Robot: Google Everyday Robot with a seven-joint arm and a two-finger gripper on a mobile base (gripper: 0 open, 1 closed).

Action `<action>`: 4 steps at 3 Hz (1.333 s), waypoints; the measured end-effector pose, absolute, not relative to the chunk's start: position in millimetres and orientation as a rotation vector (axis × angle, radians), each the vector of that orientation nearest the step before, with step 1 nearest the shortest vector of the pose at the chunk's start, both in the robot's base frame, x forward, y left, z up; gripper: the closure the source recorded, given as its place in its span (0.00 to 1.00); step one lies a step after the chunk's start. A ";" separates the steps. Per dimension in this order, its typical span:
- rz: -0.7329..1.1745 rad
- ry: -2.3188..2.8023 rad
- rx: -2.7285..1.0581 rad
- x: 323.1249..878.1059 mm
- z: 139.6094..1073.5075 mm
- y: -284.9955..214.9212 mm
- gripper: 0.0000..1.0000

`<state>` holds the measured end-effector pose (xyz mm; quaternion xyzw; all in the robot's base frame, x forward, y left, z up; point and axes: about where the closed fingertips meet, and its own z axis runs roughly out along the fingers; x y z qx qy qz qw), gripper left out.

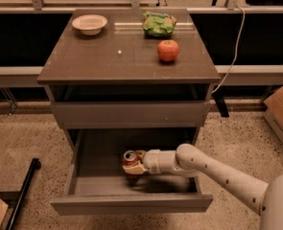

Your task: Place coke can into middle drawer

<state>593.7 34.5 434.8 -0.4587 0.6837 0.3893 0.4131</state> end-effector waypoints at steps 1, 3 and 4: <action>0.982 1.716 -1.155 592.9 435.4 36.6 0.27; 0.988 1.713 -1.158 591.7 435.0 40.1 0.00; 0.988 1.713 -1.158 591.7 435.0 40.1 0.00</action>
Offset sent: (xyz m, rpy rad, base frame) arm -0.0007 0.0018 0.0005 0.0019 -0.0006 0.0028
